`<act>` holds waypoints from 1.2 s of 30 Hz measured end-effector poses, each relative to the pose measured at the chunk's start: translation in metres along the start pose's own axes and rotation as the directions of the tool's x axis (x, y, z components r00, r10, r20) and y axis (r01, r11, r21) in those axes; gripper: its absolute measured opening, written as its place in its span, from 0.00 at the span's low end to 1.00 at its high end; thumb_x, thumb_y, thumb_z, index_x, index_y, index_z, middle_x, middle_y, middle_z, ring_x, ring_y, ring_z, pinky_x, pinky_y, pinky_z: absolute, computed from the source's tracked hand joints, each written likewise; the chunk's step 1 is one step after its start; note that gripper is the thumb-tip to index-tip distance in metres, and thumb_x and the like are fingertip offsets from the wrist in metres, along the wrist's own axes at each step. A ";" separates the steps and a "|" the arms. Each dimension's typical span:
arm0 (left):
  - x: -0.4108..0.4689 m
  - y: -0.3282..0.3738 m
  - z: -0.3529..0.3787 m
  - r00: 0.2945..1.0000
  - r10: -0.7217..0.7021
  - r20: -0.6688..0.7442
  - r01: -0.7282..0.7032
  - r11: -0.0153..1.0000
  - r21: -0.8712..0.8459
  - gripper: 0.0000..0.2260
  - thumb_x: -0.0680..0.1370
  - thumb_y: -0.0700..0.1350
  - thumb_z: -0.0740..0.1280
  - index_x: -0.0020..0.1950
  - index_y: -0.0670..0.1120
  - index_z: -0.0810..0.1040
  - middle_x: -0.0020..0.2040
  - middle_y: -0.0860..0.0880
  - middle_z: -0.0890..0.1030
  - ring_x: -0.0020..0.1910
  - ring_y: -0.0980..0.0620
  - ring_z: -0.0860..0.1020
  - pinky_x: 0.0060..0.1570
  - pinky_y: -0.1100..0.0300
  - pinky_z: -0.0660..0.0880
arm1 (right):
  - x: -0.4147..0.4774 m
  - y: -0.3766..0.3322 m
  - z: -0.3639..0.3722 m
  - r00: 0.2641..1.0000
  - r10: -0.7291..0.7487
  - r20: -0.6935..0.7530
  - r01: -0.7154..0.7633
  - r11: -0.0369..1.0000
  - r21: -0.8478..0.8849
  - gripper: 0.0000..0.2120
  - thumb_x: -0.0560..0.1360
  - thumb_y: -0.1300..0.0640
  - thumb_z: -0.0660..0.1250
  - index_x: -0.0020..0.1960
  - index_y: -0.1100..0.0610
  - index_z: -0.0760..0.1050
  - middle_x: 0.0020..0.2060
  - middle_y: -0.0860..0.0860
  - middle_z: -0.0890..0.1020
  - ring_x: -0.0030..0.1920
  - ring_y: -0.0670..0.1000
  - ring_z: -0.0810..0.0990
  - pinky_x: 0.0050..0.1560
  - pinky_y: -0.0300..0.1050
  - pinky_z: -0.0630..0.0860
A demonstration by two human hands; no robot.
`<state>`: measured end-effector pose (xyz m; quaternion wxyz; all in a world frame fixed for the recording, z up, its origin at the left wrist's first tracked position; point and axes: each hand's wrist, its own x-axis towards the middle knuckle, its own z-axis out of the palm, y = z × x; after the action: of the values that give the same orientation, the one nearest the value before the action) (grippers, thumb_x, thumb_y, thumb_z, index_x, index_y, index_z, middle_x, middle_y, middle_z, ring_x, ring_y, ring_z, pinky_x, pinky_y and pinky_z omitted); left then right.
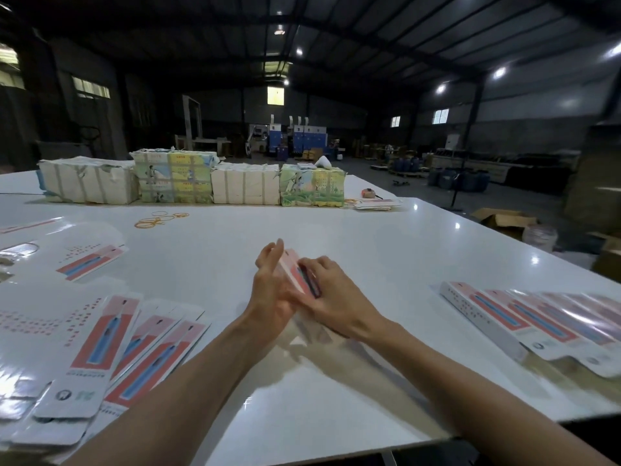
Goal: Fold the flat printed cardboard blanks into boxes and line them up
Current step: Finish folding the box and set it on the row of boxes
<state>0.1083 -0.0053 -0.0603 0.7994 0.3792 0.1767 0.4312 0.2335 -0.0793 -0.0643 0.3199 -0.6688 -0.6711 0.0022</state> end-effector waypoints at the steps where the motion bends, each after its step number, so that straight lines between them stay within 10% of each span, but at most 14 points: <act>1: -0.001 0.000 0.000 0.999 -0.027 0.020 0.027 1.000 0.001 0.32 0.83 0.59 0.64 0.80 0.41 0.64 0.69 0.34 0.77 0.66 0.36 0.79 0.59 0.41 0.82 | 0.000 -0.001 -0.002 0.999 -0.013 0.030 0.014 0.999 -0.037 0.26 0.80 0.35 0.64 0.70 0.51 0.72 0.59 0.48 0.76 0.54 0.47 0.76 0.54 0.42 0.74; 5: -0.004 -0.008 0.004 0.987 -0.118 0.111 0.113 0.992 0.047 0.32 0.82 0.61 0.64 0.81 0.46 0.64 0.71 0.38 0.77 0.67 0.39 0.79 0.51 0.48 0.83 | -0.006 0.002 -0.014 0.999 -0.014 0.029 0.018 0.992 -0.123 0.13 0.82 0.45 0.67 0.48 0.54 0.71 0.43 0.49 0.78 0.39 0.48 0.74 0.38 0.42 0.67; 16: 0.000 -0.019 -0.013 0.979 0.015 0.202 -0.131 0.808 0.575 0.09 0.84 0.49 0.68 0.60 0.48 0.85 0.53 0.47 0.86 0.59 0.46 0.83 0.58 0.51 0.82 | -0.092 0.090 -0.099 0.896 0.434 -0.096 -0.423 0.764 -0.487 0.12 0.83 0.47 0.63 0.64 0.51 0.73 0.58 0.49 0.80 0.52 0.48 0.79 0.54 0.46 0.75; 20: -0.004 -0.021 -0.010 0.968 0.004 0.250 -0.172 0.735 0.655 0.08 0.84 0.45 0.68 0.56 0.50 0.87 0.52 0.49 0.86 0.56 0.51 0.84 0.56 0.56 0.80 | -0.118 0.112 -0.111 0.894 0.420 -0.155 -0.425 0.688 -0.589 0.16 0.85 0.50 0.56 0.71 0.53 0.69 0.69 0.50 0.75 0.67 0.52 0.74 0.73 0.52 0.70; 30: -0.012 -0.018 -0.009 0.957 -0.051 0.286 -0.194 0.620 0.760 0.08 0.82 0.40 0.69 0.53 0.48 0.87 0.46 0.45 0.86 0.46 0.53 0.82 0.54 0.58 0.80 | -0.135 0.111 -0.145 0.872 0.441 -0.213 -0.448 0.545 -0.709 0.18 0.86 0.48 0.60 0.73 0.52 0.70 0.69 0.50 0.75 0.67 0.52 0.75 0.71 0.50 0.70; 36: -0.017 -0.015 -0.006 0.944 -0.039 0.328 -0.261 0.522 0.812 0.08 0.82 0.38 0.68 0.54 0.46 0.86 0.44 0.47 0.86 0.43 0.53 0.82 0.48 0.62 0.78 | -0.053 0.054 -0.094 0.970 0.191 -0.149 -0.242 0.751 -0.614 0.15 0.86 0.47 0.60 0.67 0.54 0.76 0.62 0.51 0.81 0.61 0.54 0.80 0.61 0.52 0.78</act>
<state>0.1038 -0.0215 -0.0761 0.5019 0.7911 0.2125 0.2775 0.3178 -0.1614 -0.0354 0.1018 -0.8096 -0.5385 -0.2102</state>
